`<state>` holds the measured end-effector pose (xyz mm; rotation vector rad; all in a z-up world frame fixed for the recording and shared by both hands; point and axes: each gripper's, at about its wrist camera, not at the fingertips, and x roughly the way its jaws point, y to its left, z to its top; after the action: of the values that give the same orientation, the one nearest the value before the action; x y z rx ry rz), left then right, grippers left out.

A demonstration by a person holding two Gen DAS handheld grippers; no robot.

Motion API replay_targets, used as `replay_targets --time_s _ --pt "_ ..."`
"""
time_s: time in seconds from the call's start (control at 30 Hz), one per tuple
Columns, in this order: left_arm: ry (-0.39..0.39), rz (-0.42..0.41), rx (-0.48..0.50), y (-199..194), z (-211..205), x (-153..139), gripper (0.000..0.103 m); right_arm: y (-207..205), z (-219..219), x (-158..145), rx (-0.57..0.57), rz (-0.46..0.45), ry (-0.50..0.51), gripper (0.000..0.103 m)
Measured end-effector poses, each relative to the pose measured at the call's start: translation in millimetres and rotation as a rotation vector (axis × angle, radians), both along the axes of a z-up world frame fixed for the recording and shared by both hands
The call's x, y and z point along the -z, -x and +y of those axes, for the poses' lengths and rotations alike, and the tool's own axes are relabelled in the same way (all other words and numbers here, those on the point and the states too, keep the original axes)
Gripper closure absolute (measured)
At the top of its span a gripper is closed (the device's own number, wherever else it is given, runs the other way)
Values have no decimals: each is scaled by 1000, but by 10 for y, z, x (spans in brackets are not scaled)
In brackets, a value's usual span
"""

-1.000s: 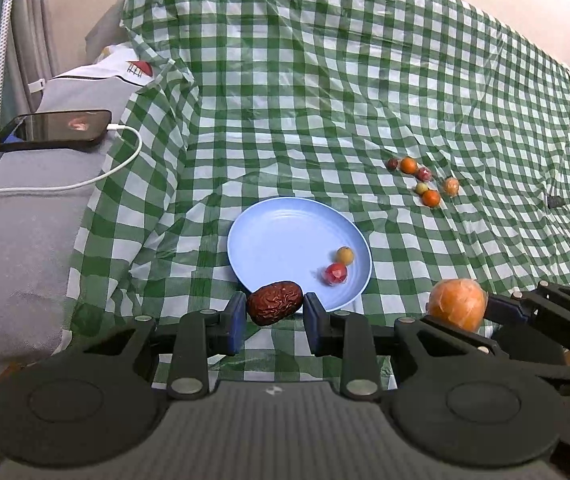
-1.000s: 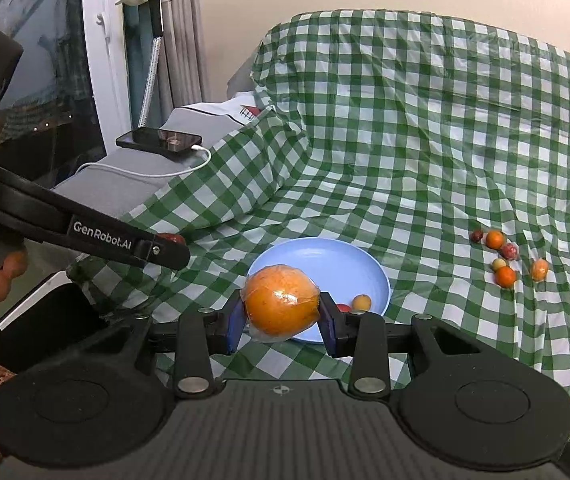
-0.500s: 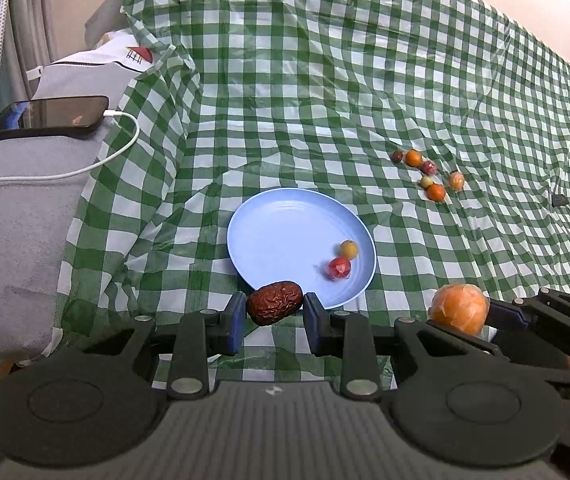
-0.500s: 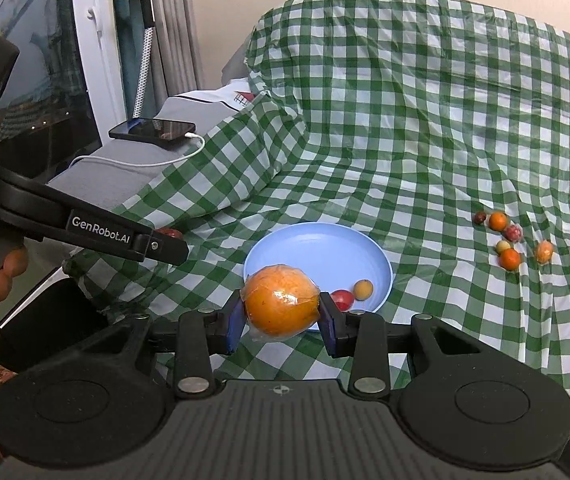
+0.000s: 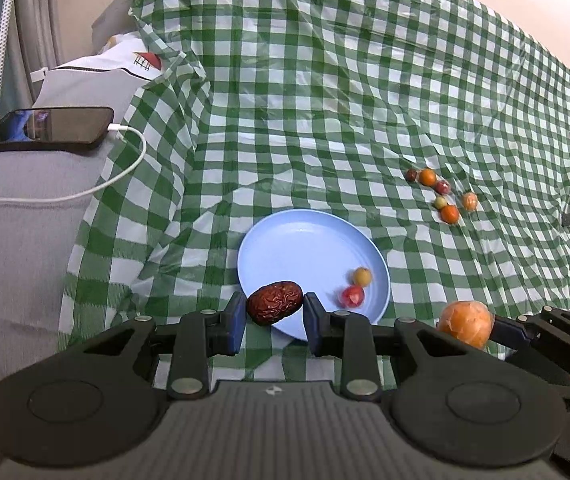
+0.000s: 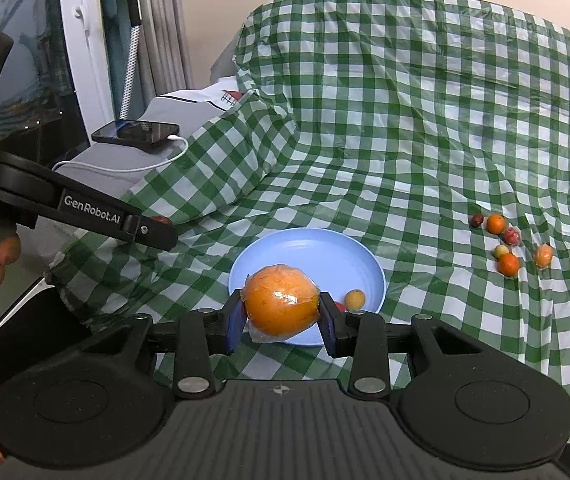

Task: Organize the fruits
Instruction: 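Carry the date and netted orange over the plate and release both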

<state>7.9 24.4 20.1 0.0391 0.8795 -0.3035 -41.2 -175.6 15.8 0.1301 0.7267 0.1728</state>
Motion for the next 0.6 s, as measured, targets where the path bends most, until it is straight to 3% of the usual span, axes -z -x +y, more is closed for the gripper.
replay_targets --time_s 0.27,0.6 --pt "-8 -7 0 -316 -115 54 69 -338 -8 147 6 10 19 63" --pt "-50 35 4 -741 -299 385 69 -746 -46 474 7 63 53 63"
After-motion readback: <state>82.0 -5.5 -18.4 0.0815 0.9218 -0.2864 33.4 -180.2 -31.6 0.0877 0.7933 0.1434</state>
